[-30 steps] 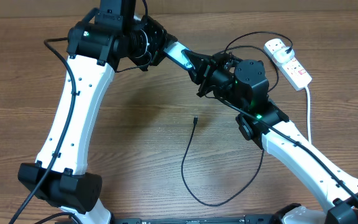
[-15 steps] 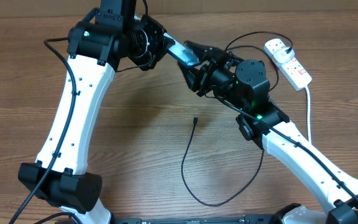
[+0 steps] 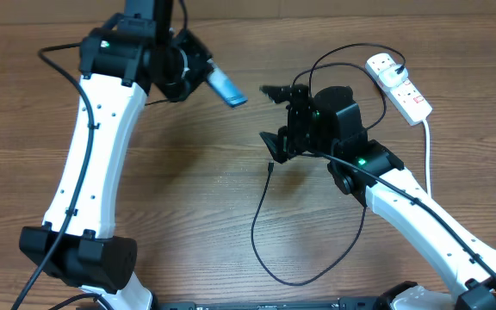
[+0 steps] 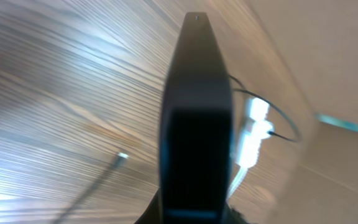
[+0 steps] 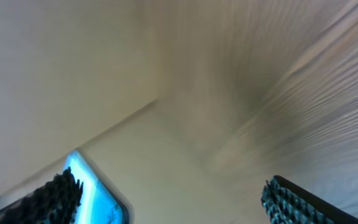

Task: Plug charger to phone and switch on socket
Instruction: 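Open the right gripper and withdraw it from the phone, then move the right gripper over the black cable connector on the table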

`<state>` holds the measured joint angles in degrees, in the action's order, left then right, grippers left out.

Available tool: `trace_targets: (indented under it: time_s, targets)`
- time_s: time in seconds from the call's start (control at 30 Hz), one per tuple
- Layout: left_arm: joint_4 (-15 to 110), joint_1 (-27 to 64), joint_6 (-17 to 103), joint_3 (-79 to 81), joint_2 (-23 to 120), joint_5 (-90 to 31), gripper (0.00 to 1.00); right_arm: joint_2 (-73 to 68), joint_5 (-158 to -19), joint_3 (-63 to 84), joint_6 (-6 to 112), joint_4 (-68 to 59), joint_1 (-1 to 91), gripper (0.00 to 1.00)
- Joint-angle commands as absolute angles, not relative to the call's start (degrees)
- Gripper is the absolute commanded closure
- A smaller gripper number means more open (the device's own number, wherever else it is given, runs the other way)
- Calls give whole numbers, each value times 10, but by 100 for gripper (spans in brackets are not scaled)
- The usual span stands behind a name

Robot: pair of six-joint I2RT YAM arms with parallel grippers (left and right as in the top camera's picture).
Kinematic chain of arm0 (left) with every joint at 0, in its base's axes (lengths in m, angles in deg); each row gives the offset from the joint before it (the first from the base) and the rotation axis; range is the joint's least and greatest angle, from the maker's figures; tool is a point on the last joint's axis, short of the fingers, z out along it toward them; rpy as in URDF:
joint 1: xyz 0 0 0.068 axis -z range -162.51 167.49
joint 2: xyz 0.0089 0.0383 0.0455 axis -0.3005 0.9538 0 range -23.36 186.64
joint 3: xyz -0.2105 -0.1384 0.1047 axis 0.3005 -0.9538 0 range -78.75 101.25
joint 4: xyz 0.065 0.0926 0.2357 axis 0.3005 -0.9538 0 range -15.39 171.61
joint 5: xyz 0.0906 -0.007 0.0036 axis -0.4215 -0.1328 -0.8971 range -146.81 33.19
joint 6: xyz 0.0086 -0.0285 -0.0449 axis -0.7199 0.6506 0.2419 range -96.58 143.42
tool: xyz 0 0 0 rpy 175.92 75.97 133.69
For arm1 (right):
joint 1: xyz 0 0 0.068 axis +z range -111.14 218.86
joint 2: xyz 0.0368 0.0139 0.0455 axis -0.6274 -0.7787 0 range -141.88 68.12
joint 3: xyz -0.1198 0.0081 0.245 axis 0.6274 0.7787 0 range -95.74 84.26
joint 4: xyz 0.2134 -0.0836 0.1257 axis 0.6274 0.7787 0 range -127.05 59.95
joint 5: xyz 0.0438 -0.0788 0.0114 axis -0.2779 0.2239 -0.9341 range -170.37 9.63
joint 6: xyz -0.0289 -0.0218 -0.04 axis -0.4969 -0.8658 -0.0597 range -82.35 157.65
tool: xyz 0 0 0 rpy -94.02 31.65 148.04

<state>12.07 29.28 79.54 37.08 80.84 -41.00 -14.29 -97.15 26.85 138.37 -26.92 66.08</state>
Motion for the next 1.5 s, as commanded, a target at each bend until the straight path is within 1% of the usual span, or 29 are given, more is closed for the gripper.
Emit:
trace_targets:
  time_s: [0.0, 0.1, 0.23, 0.3, 0.4, 0.53, 0.83, 0.93, 1.07, 1.17, 1.37, 1.47]
  targets:
    - [110, 274, 670, 377, 812, -459, 96, -130, -913, 260, 1215, -205, 654, 4]
    - [109, 270, 548, 377, 812, -458, 96, -130, -878, 261, 1067, -132, 654, 0]
    - [98, 271, 487, 376, 814, -458, 96, -130, -868, 261, 902, -72, 654, 0]
    - [96, 271, 461, 375, 816, -444, 96, -130, -868, 261, 850, -50, 654, 0]
    - [97, 271, 412, 375, 824, -387, 96, -130, -868, 261, 833, -24, 654, 0]
    - [92, 271, 322, 375, 851, -281, 96, -130, -868, 261, 795, -8, 654, 0]
    - [72, 274, 248, 375, 916, -173, 96, -130, -869, 261, 795, -3, 654, 0]
    - [68, 274, 247, 375, 933, -167, 96, -130, -868, 261, 785, 8, 654, 0]
    - [65, 276, 247, 374, 943, -170, 96, -131, -870, 261, 713, 17, 656, 0]
    - [71, 280, 247, 374, 944, -196, 96, -136, -913, 261, 664, 28, 659, 0]
    - [71, 295, 247, 374, 944, -243, 96, -191, -941, 261, 660, 88, 659, 1]
    - [72, 311, 249, 372, 944, -280, 96, -216, -951, 261, 660, 83, 659, 9]
